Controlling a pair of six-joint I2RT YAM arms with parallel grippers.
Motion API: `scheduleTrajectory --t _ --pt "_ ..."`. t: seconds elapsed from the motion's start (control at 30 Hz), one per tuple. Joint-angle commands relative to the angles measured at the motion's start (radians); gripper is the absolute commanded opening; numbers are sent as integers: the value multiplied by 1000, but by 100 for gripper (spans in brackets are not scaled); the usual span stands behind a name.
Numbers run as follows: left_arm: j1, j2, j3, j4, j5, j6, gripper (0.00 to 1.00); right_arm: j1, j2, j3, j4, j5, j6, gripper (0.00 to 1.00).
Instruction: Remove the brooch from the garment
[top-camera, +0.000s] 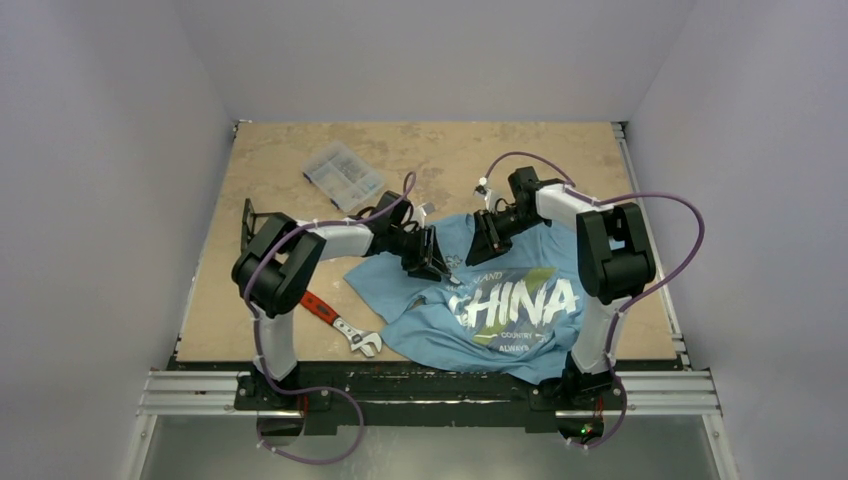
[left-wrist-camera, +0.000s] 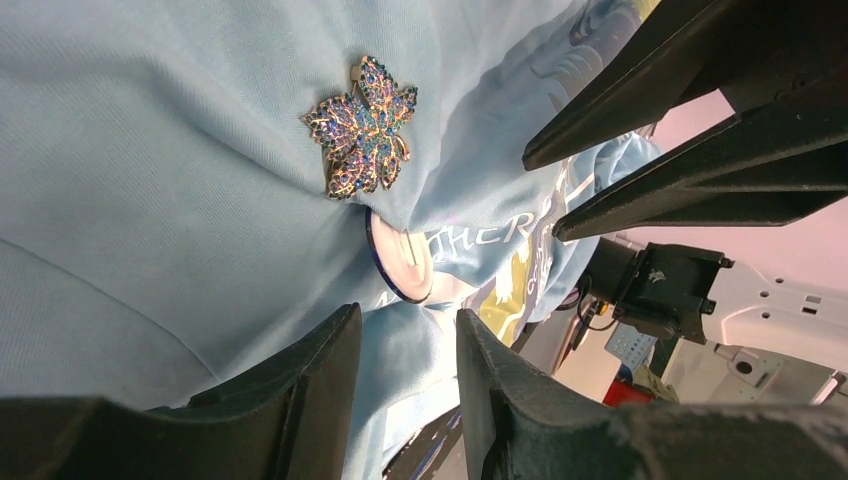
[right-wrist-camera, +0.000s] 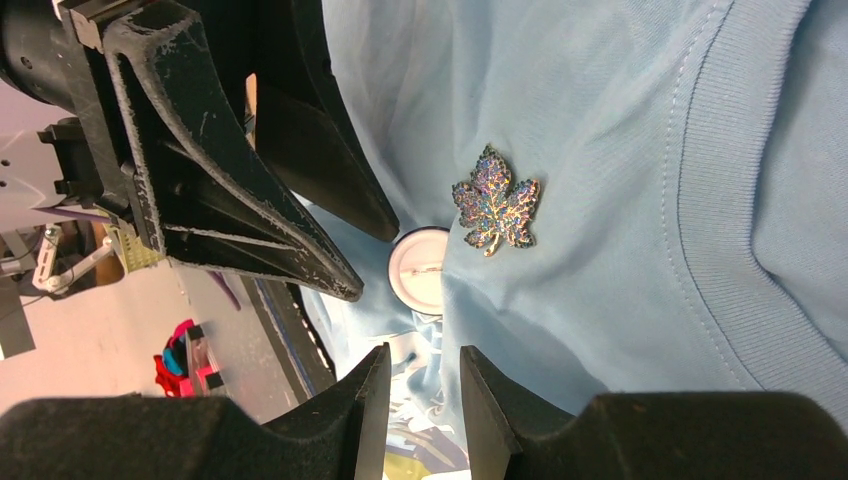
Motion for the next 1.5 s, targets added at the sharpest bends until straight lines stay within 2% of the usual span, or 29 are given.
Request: scheduleTrajectory --t 0.0,0.47,0.67,0.8,0.87,0.93,1.0,1.33,1.47 --pt "-7 12 5 43 29 -26 38 -4 -63 -6 7 -1 -9 35" --pt "-4 77 70 130 22 -65 16 -6 -64 -16 7 -3 -11 36" --pt "1 92 74 137 23 -80 15 -6 -67 -22 6 -3 -18 36" --pt "3 107 88 139 25 -81 19 -8 -69 -27 4 0 -26 36" --pt "4 110 96 126 27 -74 25 -7 -69 -30 5 0 -27 36" --pt "3 109 97 118 24 -62 36 -10 -69 -31 8 2 -28 36" --pt "3 98 93 114 25 -46 39 -10 -67 -32 15 6 -22 36" --pt "-16 12 11 134 18 -27 40 -10 -70 -49 26 6 -19 36" --pt "-13 21 11 147 5 -57 36 -10 -72 -52 25 5 -19 36"
